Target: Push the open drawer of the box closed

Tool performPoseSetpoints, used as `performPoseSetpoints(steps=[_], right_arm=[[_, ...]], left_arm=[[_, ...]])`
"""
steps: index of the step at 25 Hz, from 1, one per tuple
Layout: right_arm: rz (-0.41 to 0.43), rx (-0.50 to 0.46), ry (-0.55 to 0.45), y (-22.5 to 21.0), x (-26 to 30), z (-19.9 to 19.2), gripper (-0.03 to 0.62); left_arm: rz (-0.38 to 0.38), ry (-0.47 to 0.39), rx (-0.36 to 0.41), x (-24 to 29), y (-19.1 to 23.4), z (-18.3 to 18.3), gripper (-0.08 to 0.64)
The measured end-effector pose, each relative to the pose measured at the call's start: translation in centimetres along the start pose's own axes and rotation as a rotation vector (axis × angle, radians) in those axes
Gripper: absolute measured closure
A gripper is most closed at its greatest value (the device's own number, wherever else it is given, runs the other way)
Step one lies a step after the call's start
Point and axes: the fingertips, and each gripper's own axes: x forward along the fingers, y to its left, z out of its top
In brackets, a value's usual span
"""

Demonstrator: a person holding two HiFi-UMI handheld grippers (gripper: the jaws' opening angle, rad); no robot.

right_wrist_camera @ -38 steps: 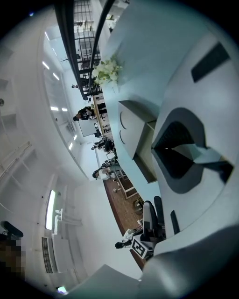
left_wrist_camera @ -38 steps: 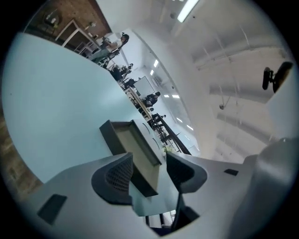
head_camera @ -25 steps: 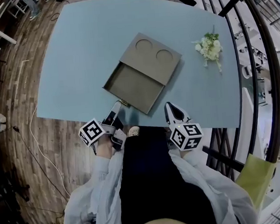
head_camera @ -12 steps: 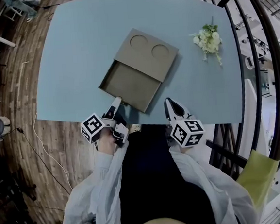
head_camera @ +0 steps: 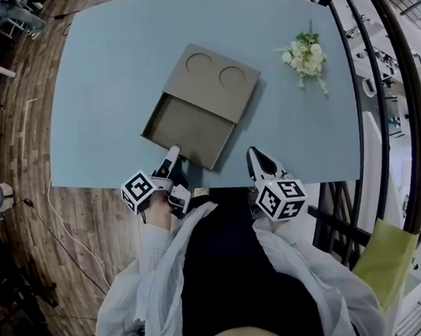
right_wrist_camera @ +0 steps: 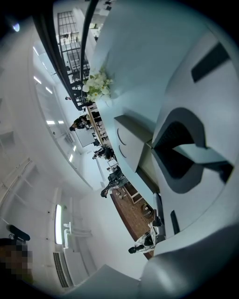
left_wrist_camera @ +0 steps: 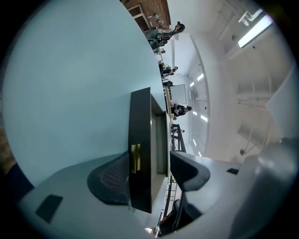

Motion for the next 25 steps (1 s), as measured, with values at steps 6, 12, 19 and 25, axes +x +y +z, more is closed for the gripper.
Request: performPoseSetpoints(steps=[6, 12, 19, 25], right_arm=[[-0.012, 0.003, 0.003, -0.2, -0.2, -0.3, 0.585], [-0.011, -0.005, -0.002, -0.1, -0.5, -0.5, 0.584], [-0.023, -0.017, -0.009, 0.2, -0.5, -0.3, 0.584], [-0.031, -0.027, -0.022, 0.9, -0.9, -0.4, 0.585]], left_arm=[[-0.030, 0.003, 0.022, 0.0, -0.5, 0.1, 0.284], [-0.070, 0.011, 0.014, -0.1, -1.3, -0.4, 0.284], [-0.109, 0.031, 0.029, -0.1, -3.0, -0.4, 0.284], [-0.128, 0.043, 0.043, -0.8, -3.7, -0.5, 0.284]])
